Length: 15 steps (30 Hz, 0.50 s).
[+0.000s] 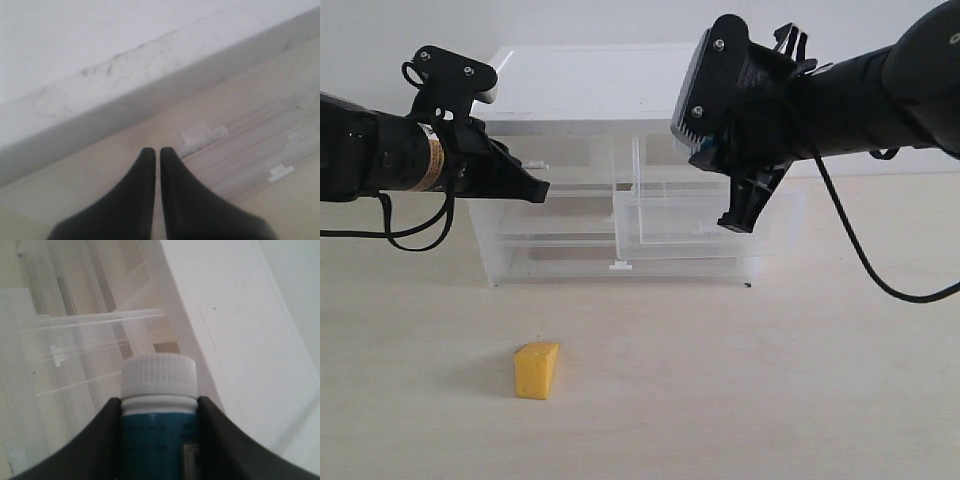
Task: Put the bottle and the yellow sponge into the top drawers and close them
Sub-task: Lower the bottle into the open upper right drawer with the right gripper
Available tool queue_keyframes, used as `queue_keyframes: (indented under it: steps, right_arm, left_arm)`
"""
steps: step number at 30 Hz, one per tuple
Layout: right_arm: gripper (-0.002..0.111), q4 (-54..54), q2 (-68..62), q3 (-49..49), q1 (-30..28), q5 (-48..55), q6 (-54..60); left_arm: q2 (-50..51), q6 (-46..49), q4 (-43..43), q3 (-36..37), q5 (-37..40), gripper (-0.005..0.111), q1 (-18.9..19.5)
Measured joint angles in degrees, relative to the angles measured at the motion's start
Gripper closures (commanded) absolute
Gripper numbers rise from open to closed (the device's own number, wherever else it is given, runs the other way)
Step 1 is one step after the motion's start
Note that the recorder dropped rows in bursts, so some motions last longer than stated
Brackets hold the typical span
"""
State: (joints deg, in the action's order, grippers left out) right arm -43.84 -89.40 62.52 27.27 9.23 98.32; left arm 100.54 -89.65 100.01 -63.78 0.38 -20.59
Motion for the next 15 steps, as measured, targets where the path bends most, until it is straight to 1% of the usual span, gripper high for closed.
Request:
queue_keyframes:
  steps: [15]
  right_arm:
    - [0.108,0.0,-2.2,0.0,0.0,-0.6,-0.2]
  left_arm:
    - [0.0,0.0,0.0,0.0,0.0,0.103,0.0]
